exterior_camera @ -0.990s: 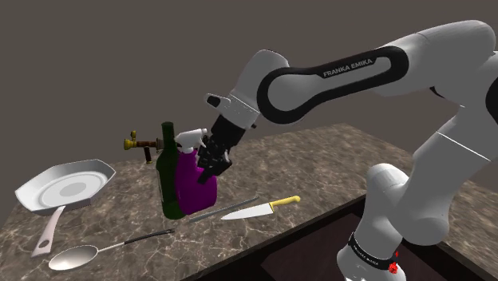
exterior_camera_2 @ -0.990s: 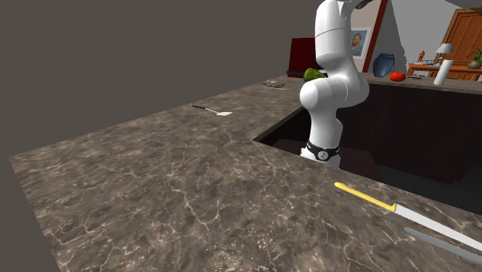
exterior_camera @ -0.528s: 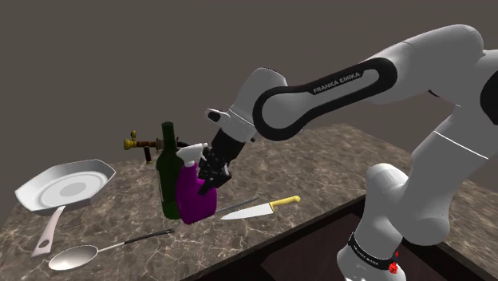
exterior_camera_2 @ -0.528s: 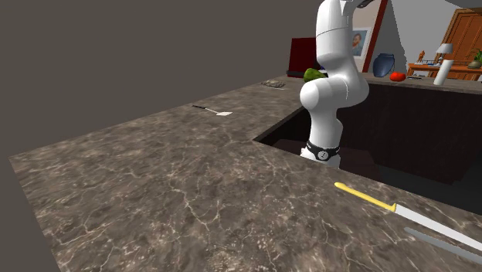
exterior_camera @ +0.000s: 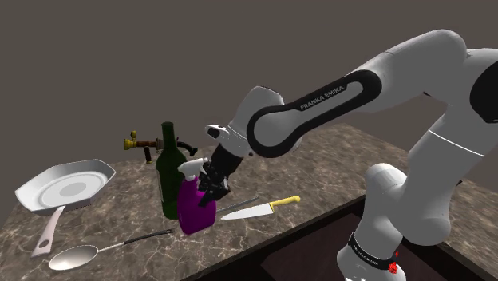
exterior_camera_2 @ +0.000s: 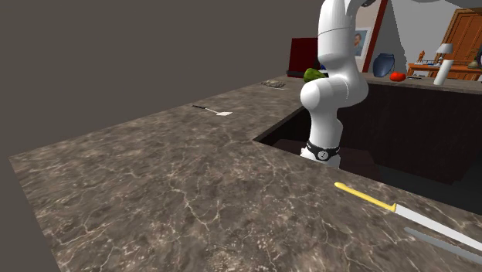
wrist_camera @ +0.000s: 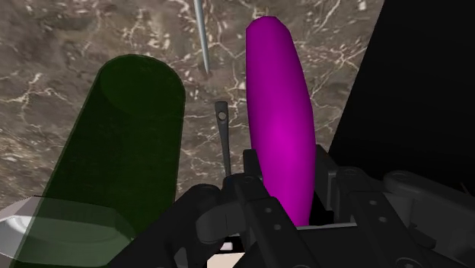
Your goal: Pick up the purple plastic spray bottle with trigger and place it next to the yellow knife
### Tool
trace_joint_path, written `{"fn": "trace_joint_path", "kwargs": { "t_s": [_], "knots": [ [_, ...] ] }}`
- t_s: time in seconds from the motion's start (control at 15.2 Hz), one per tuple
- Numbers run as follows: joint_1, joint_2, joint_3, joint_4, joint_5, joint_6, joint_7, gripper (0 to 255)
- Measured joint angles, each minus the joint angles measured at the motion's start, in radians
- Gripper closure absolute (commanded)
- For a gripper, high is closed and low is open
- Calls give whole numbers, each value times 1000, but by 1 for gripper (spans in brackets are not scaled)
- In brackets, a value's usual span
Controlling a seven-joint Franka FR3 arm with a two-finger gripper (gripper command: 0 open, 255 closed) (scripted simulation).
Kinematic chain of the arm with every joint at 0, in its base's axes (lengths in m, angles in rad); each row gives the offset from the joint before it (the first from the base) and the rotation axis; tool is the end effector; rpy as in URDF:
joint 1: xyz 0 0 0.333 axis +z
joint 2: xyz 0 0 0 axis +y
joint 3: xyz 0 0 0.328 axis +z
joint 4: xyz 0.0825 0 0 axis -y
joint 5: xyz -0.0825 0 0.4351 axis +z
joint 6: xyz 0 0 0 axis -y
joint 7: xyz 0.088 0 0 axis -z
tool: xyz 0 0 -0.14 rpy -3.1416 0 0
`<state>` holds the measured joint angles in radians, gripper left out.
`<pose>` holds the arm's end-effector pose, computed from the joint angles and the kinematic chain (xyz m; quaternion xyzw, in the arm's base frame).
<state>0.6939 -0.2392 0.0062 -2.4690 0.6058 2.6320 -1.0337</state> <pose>0.4099 0.3389 0.3744 -0.7777 -0.5668 -0.2204 0.1595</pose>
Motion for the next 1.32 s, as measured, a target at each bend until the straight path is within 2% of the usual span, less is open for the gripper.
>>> {"fn": "trace_joint_path", "kwargs": {
  "t_s": [0.26,0.59,0.66,1.06,1.32],
  "knots": [
    [14,29,-6,-14,40,39,-41,255],
    [17,33,-7,-17,47,46,-47,255],
    [17,33,-7,-17,47,46,-47,0],
    [17,33,-7,-17,47,46,-48,0],
    [-17,-70,-11,-35,-20,-38,2,0]
  ]
}}
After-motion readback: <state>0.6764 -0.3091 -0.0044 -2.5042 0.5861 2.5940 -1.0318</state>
